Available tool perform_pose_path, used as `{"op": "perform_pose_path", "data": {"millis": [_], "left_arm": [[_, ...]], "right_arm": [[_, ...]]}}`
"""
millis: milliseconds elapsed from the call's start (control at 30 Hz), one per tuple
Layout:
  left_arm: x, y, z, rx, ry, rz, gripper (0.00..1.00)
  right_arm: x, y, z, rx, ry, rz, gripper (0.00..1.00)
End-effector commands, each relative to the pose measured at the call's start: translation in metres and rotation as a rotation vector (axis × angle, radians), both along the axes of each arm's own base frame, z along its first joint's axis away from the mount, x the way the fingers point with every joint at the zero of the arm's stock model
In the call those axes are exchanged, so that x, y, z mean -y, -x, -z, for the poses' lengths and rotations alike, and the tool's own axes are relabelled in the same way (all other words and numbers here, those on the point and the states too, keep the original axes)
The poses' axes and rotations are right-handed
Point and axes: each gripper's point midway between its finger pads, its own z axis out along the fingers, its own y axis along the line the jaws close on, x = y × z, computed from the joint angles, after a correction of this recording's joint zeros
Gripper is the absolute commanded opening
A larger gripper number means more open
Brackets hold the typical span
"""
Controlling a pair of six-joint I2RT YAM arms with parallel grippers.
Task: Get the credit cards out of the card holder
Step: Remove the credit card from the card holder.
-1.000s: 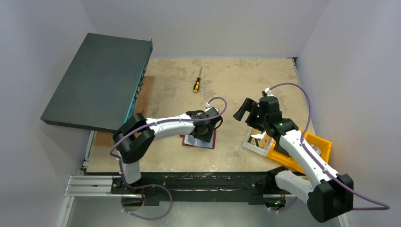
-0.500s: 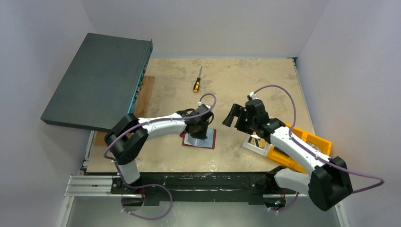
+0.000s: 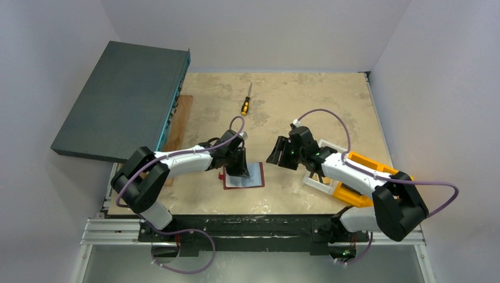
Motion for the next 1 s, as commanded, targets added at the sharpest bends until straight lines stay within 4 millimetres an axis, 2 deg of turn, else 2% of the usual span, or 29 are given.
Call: {"op": "perform_pose_path", "data": {"millis": [0,133,233,467,600,733,767,833,933,967], "left_arm": [[0.015,-0.006,-0.028,0.035,0.142,0.005,0.00],[0.016,-0.006,-0.030,0.032,0.172,0.003,0.00],[0.016,-0.005,-0.031,0.029,0.184,0.010,0.00],[0.020,-0.002,-0.033,0.031,0.209,0.038,0.00],[0.021,-0.001,-0.034,0.031,0.218,0.052,0.00],[0.019,0.002,-0.034,0.028,0.213,0.063,0.00],[0.018,0.003,-0.034,0.028,0.207,0.065,0.02],[0.013,0.004,-0.032,0.030,0.182,0.062,0.14],[0.003,0.005,-0.032,0.050,0.138,0.046,0.32],[-0.001,0.005,-0.034,0.058,0.124,0.041,0.36]], "right_arm": [[-0.033,-0.004,-0.013,0.032,-0.107,-0.058,0.49],[-0.047,0.002,-0.002,-0.010,-0.122,-0.094,0.48],[-0.058,0.001,-0.001,-0.005,-0.148,-0.111,0.48],[-0.070,0.000,0.008,-0.025,-0.175,-0.120,0.44],[-0.071,-0.003,0.014,-0.035,-0.175,-0.108,0.32],[-0.071,-0.004,0.018,-0.045,-0.182,-0.088,0.10],[-0.071,-0.004,0.017,-0.043,-0.184,-0.086,0.05],[-0.070,-0.004,0.016,-0.038,-0.187,-0.077,0.00],[-0.070,-0.004,0.012,-0.027,-0.197,-0.076,0.00],[-0.069,-0.003,0.011,-0.024,-0.199,-0.076,0.00]]}}
